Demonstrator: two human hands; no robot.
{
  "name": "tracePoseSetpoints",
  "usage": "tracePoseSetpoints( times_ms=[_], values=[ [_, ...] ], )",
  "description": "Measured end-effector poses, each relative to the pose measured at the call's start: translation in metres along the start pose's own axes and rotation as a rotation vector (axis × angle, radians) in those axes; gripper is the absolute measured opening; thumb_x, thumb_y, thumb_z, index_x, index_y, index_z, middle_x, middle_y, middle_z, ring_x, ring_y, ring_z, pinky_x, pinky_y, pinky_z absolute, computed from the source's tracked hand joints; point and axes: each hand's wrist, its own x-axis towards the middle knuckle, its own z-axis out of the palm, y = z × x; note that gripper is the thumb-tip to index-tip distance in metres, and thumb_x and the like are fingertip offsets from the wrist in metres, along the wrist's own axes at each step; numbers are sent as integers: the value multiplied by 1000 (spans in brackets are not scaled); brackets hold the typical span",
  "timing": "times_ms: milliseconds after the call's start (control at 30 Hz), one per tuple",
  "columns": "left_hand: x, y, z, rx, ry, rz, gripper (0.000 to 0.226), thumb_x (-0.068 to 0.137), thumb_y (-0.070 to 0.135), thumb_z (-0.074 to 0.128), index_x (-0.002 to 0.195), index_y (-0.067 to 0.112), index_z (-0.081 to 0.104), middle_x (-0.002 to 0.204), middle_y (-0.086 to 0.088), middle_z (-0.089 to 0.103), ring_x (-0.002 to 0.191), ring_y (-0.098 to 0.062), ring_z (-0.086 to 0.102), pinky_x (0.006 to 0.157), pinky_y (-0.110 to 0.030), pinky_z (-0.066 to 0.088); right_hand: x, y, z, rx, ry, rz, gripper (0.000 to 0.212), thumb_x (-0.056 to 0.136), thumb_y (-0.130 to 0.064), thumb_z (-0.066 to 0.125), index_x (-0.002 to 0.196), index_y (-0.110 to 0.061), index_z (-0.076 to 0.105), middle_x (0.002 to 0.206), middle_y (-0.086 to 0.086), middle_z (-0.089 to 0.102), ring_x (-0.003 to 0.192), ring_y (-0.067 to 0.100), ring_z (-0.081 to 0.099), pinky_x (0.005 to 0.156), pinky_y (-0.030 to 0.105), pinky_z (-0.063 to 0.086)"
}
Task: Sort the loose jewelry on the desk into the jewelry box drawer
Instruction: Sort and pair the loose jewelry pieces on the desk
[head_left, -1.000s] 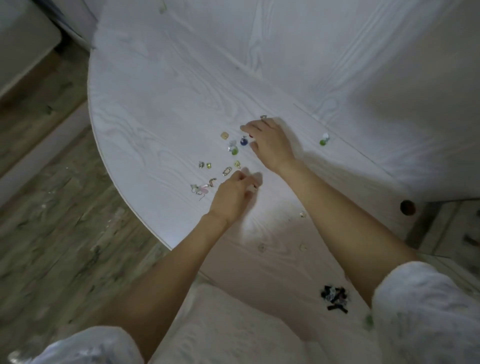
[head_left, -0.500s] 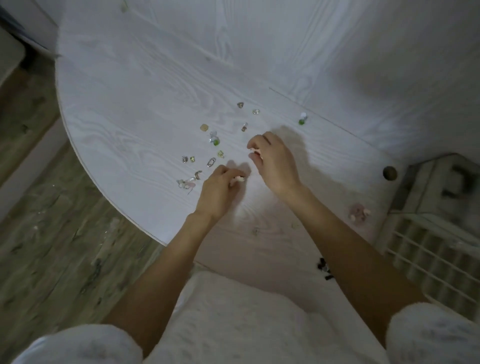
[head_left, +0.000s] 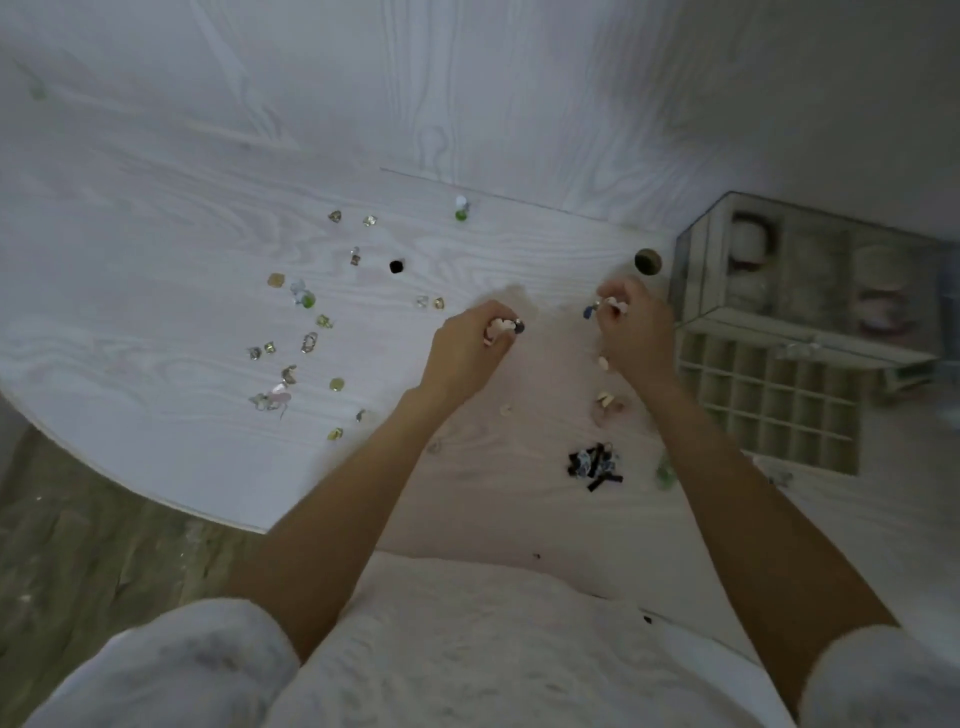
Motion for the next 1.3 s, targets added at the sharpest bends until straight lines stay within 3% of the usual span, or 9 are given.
tracePoseSetpoints(
  times_ms=[100, 200, 267, 400, 600, 767, 900, 1067, 1300],
  values=[
    [20, 12, 11, 69, -50, 16, 13, 90, 18, 55, 99, 12, 64, 94, -8, 68, 85, -22, 61, 64, -25, 39, 20, 8, 0, -23, -45, 62, 21, 89, -6, 46, 99, -10, 64, 101, 6, 67, 85, 13, 55, 59, 18, 28],
    [35, 21, 21, 107, -78, -3, 17, 91, 16, 52, 102, 10, 64, 96, -11, 67, 87, -25, 61, 65, -25, 39, 27, 14, -1, -109, -95, 83, 22, 88, -6, 46, 104, -10, 60, 109, 11, 62, 95, 24, 58, 70, 27, 41],
    [45, 26, 30, 113, -88, -31, 20, 90, 13, 51, 106, 11, 63, 101, -11, 67, 89, -26, 61, 68, -26, 41, 26, 16, -5, -192, -147, 67, 36, 82, -1, 55, 118, -7, 52, 122, 16, 50, 102, 31, 53, 80, 37, 47],
    [60, 33, 46, 123, -125, -55, 35, 87, 8, 52, 121, 12, 56, 115, -11, 63, 103, -25, 59, 85, -29, 44, 22, 19, -7, -277, -192, 40, 57, 74, 7, 60, 128, -6, 44, 132, 20, 37, 108, 36, 47, 84, 41, 45],
    [68, 26, 60, 258, -62, -4, 48, 85, 5, 54, 132, 7, 46, 126, -15, 53, 115, -29, 49, 93, -32, 39, 35, 28, 4, -311, -170, -30, 52, 82, 4, 45, 133, -9, 42, 137, 16, 37, 118, 35, 38, 81, 40, 43],
    [73, 28, 69, 231, -28, 14, 40, 84, 6, 58, 123, 8, 55, 117, -16, 51, 96, -29, 56, 84, -32, 44, 43, 24, 4, -247, -110, -65, 51, 83, 2, 45, 133, -8, 41, 132, 16, 43, 113, 33, 39, 88, 37, 37],
    [79, 38, 80, 193, -30, -8, 38, 83, 1, 54, 120, 8, 57, 112, -15, 53, 90, -30, 58, 81, -31, 44, 53, 23, 3, -238, -207, -69, 52, 82, 5, 46, 132, -6, 43, 133, 17, 40, 118, 34, 38, 93, 37, 37],
    [80, 51, 97, 157, -56, -5, 39, 84, 0, 51, 122, 6, 56, 107, -17, 57, 95, -31, 56, 79, -30, 39, 51, 30, 3, -195, -223, -10, 39, 81, 8, 49, 118, -3, 52, 125, 21, 44, 110, 36, 46, 85, 35, 39],
    [75, 58, 95, 43, -105, -4, 40, 88, 1, 46, 127, 4, 51, 118, -20, 61, 107, -34, 57, 91, -37, 42, 46, 37, 0, -229, -215, -61, 54, 78, 11, 49, 130, -3, 46, 132, 22, 43, 117, 38, 42, 93, 38, 38]
  ],
)
